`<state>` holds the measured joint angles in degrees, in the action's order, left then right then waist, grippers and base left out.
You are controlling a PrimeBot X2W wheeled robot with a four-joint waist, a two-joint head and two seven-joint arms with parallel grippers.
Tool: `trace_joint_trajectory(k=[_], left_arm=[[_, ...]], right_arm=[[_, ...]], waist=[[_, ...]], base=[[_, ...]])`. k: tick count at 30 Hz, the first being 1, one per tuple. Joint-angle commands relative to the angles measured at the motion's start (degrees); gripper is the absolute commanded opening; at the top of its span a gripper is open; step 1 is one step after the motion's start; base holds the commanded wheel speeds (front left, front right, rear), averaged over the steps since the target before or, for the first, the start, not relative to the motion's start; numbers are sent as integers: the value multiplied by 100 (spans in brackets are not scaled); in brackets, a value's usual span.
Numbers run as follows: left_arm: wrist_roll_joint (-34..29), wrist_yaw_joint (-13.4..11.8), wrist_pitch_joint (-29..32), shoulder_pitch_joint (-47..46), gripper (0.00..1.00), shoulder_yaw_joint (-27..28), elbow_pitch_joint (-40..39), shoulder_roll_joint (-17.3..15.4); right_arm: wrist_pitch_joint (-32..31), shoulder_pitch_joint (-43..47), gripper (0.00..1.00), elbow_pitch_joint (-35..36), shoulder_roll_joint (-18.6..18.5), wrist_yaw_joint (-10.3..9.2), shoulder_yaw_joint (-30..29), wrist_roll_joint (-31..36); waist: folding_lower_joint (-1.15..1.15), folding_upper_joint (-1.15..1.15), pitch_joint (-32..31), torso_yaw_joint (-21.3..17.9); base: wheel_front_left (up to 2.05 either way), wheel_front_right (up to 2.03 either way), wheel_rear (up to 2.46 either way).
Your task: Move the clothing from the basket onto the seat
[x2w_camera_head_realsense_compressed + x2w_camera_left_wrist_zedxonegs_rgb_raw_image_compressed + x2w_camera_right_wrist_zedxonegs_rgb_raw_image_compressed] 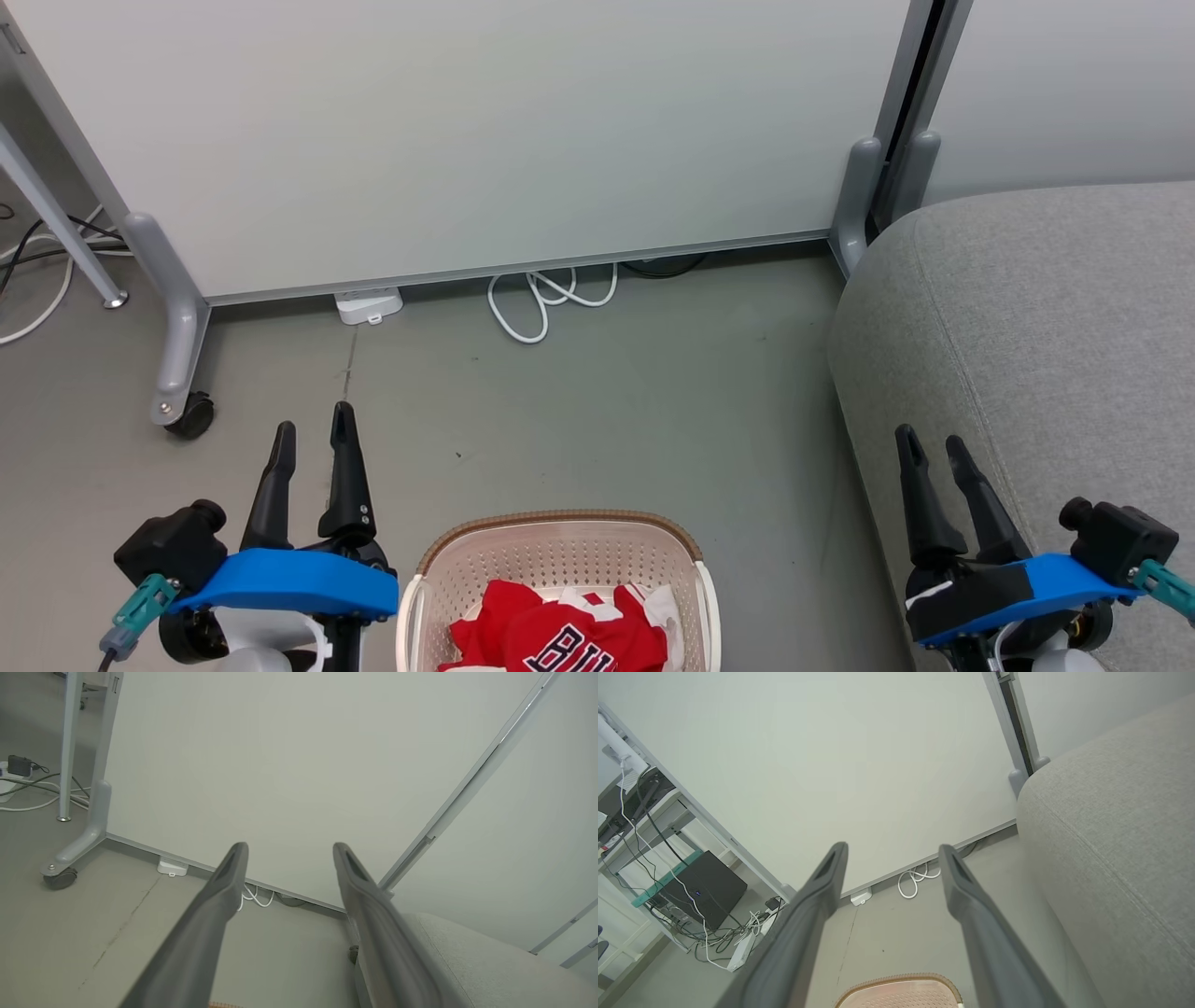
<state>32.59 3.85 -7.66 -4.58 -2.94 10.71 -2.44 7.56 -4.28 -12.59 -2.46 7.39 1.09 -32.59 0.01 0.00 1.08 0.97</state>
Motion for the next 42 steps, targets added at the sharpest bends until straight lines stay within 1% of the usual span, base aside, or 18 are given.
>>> trace_joint_trajectory(k=[1,19,42], left_arm=[[-173,-17,-48,-123,100,-33,-54,-44],[-1244,-58,-307,-85,100,-173,-88,-47],[-2293,-94,-576,-91,100,-347,-96,-50]], right_arm=[[57,-118,100,36,-42,9,18,183],[320,-145,100,27,-49,11,102,1288],[582,-173,100,-29,-53,14,131,2405]], waist=[[-1,0,0,4],[-1,0,18,29],[-1,0,32,68]], base=[[0,0,0],[0,0,0],[0,0,0]])
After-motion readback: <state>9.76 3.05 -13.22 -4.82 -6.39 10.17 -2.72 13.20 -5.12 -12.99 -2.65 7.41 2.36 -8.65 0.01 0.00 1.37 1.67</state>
